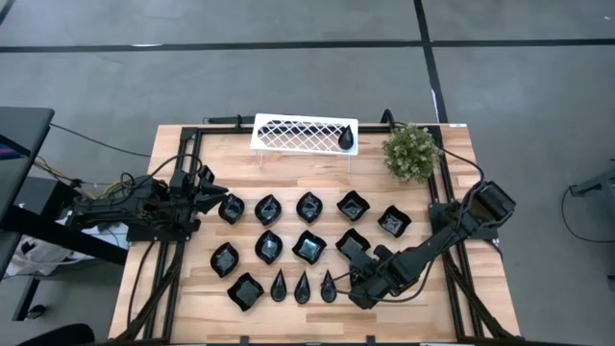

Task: Pick & Place Mini shaped plates
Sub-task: Stack the black drop shaped plate on top of the black drop shaped plate on the shelf

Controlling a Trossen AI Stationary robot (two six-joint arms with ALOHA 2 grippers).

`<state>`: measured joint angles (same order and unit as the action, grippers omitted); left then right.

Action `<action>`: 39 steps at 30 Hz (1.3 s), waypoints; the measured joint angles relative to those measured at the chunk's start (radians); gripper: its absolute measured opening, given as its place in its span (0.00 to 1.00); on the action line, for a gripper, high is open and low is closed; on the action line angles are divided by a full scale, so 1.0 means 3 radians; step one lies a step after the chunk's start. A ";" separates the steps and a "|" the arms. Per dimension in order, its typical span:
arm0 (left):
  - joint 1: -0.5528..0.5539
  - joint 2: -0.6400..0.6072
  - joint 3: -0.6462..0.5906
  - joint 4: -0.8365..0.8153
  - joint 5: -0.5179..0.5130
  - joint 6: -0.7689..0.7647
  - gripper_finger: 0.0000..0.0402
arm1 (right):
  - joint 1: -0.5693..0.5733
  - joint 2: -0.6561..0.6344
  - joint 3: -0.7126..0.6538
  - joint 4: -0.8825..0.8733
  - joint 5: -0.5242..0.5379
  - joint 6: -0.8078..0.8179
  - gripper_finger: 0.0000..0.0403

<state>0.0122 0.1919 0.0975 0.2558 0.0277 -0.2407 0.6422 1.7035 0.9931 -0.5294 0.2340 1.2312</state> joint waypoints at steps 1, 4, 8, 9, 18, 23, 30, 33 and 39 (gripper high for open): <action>0.0000 0.0000 0.0000 0.0000 0.0000 -0.0001 0.20 | 0.0000 0.0001 0.0000 -0.0004 0.0000 0.0001 0.25; 0.0001 -0.0001 0.0000 0.0000 0.0000 -0.0001 0.20 | -0.0006 0.0001 0.0000 -0.0004 0.0000 -0.0001 0.24; 0.0001 0.0000 0.0000 0.0000 0.0000 -0.0001 0.20 | -0.0008 0.0001 0.0000 -0.0003 0.0001 -0.0009 0.18; 0.0001 0.0001 0.0000 0.0000 0.0000 -0.0001 0.20 | -0.0008 0.0001 0.0000 -0.0003 0.0001 -0.0009 0.16; 0.0000 0.0000 0.0000 0.0000 -0.0001 -0.0001 0.20 | -0.0006 0.0001 0.0000 -0.0002 0.0004 -0.0005 0.01; 0.0000 -0.0001 0.0000 0.0000 0.0000 -0.0001 0.20 | -0.0006 0.0001 0.0000 -0.0002 0.0003 0.0000 0.01; 0.0001 0.0000 0.0000 0.0000 0.0000 -0.0001 0.20 | -0.0001 -0.0006 0.0000 -0.0004 -0.0001 0.0079 0.00; 0.0001 0.0000 0.0000 0.0000 0.0000 -0.0001 0.20 | 0.0012 -0.0009 0.0000 -0.0004 -0.0006 0.0117 0.00; 0.0000 -0.0001 0.0000 0.0000 0.0000 -0.0001 0.20 | 0.0019 -0.0010 0.0001 0.0020 -0.0121 0.0175 0.00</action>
<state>0.0123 0.1917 0.0975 0.2558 0.0277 -0.2409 0.6479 1.7004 0.9936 -0.5234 0.1978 1.2839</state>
